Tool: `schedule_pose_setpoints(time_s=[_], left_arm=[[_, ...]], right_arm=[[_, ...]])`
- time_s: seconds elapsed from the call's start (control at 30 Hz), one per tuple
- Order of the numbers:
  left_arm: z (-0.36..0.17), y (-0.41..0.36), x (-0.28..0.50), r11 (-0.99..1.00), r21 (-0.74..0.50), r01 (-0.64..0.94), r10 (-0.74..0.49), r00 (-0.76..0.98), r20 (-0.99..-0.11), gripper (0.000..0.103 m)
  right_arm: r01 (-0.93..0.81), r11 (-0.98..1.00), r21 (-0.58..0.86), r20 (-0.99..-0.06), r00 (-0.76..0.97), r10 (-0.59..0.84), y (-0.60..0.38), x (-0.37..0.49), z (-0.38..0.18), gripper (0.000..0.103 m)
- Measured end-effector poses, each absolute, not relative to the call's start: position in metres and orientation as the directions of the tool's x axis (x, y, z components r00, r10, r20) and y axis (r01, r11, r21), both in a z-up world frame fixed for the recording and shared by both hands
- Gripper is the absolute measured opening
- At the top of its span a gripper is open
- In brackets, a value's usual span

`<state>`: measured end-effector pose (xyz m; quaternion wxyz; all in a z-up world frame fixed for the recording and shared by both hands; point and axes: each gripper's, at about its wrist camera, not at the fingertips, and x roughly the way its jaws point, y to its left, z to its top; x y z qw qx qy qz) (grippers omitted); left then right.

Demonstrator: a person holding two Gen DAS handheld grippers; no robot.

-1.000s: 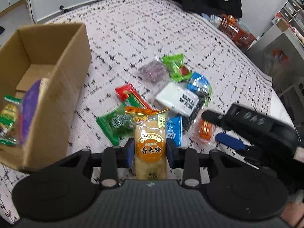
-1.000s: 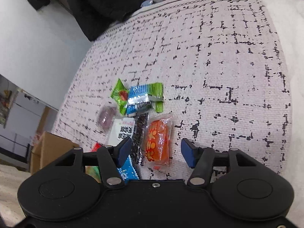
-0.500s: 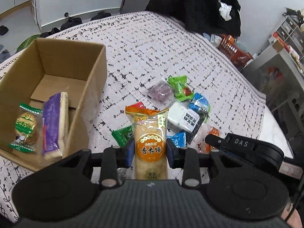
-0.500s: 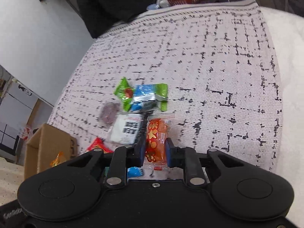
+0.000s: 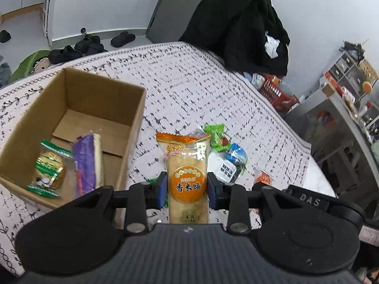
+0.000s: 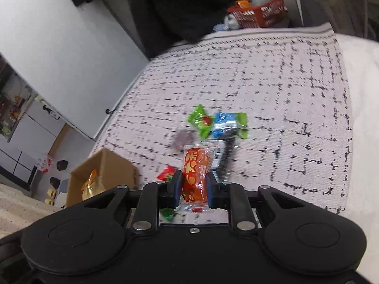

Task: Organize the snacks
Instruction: 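Lower the orange biscuit into the box with the left tool while the right tool drops the candy pack in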

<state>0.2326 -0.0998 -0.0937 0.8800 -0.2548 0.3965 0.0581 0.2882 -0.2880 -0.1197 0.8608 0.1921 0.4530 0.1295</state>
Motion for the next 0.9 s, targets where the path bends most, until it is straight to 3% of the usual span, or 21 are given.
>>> schedule_pose_setpoints(time_s=[0.53,0.9], left_arm=[[-0.074,-0.052,0.201,0.833,-0.470,-0.291,-0.102,0.755,-0.647,0.034],[-0.076,-0.013,0.194,0.807,-0.469,-0.359,-0.053,0.747,-0.662,0.034]], right_arm=[[-0.133,0.879,0.458,-0.690,0.570,0.446,-0.227,0.257,-0.082,0.021],[-0.178,0.881,0.438,-0.689,0.563,0.456,-0.188,0.248,-0.071,0.021]])
